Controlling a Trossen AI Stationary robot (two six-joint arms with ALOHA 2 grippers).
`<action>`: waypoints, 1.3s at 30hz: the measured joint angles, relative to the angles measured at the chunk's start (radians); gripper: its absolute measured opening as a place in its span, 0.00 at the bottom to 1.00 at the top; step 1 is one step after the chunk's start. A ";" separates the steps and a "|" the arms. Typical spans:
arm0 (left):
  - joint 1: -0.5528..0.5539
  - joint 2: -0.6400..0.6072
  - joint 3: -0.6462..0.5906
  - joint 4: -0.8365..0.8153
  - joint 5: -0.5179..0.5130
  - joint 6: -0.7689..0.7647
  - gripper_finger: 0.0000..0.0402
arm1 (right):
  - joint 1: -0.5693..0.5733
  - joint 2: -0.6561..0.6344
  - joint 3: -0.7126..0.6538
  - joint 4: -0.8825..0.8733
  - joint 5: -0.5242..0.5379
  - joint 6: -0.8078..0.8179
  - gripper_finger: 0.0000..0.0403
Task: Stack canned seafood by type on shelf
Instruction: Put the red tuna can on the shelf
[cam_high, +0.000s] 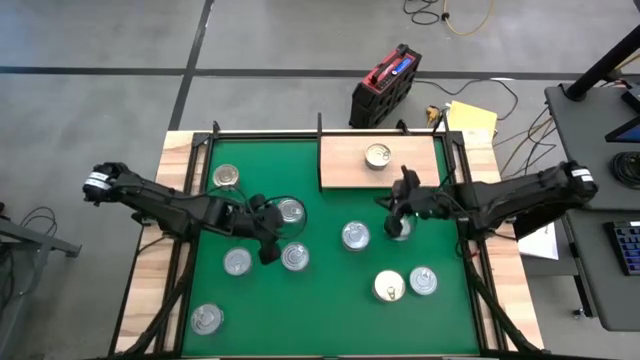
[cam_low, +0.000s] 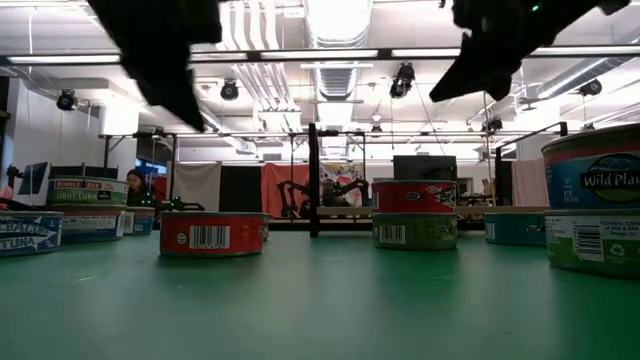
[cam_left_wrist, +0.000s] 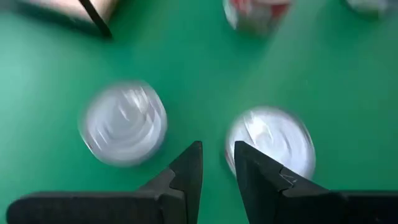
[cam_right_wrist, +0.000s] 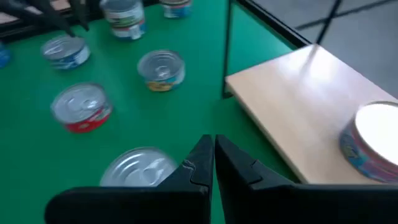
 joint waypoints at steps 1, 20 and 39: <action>-0.005 0.003 0.007 -0.028 0.029 -0.028 0.19 | 0.021 0.006 -0.001 0.007 0.014 0.001 0.02; -0.175 0.206 0.013 0.152 -0.021 -0.010 0.17 | 0.252 0.187 0.010 0.089 0.157 0.166 0.02; -0.200 0.378 0.015 0.201 -0.082 -0.006 0.00 | 0.291 0.229 0.048 0.147 0.070 0.305 0.02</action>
